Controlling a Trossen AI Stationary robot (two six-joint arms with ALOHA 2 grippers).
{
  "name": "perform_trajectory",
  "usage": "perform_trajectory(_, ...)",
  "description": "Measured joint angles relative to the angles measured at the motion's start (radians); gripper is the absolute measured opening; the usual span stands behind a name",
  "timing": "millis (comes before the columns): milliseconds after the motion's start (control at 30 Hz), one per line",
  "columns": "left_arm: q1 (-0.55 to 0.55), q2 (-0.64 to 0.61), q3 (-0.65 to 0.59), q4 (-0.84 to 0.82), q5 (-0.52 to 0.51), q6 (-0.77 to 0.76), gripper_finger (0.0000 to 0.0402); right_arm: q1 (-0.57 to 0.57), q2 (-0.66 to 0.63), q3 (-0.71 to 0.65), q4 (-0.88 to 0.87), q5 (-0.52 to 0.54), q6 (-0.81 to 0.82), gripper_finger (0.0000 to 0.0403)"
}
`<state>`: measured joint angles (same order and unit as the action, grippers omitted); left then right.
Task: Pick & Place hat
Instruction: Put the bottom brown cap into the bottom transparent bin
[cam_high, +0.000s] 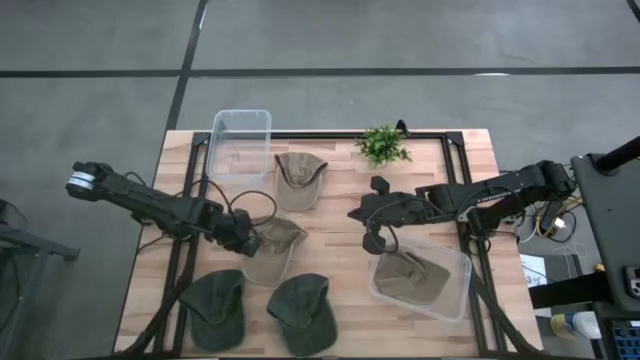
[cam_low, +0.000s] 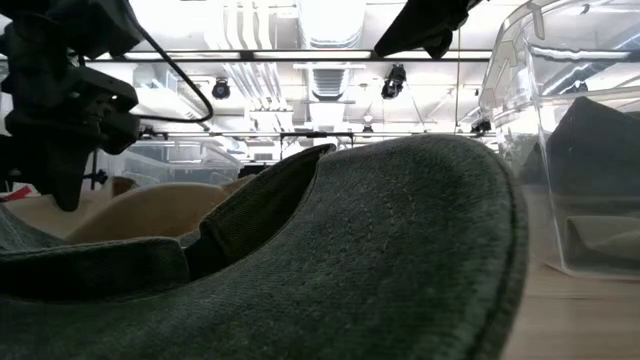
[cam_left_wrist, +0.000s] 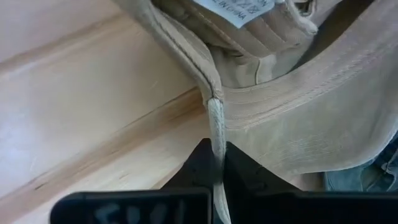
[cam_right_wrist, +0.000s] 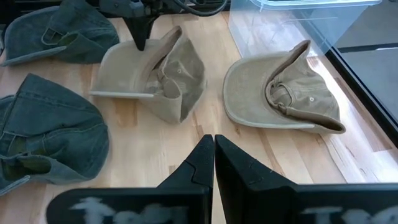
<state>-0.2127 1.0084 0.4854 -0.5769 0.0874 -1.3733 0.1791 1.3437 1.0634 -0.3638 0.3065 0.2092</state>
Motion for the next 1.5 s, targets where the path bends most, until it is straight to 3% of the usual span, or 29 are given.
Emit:
perform_trajectory(200, 0.0, -0.017, 0.0, 0.112, -0.018, 0.018, 0.0007, 0.0, 0.0, 0.0, 0.001, 0.0, 0.0, 0.0008)
perform_trajectory(500, 0.0, -0.062, 0.074, 0.123, -0.111, 0.123, 0.0007, 0.0, 0.0, 0.014, 0.015, 0.001, 0.0, 0.0008)
perform_trajectory(900, 0.0, -0.113, 0.188, 0.2, -0.428, 0.424, 0.0007, 0.0, -0.002, 0.074, 0.068, 0.002, -0.001, 0.0008)
perform_trajectory(1500, 0.002, -0.135, 0.2, 0.59, -0.851, 0.946, 0.0007, -0.003, -0.002, 0.095, 0.09, 0.06, 0.019, 0.0008)
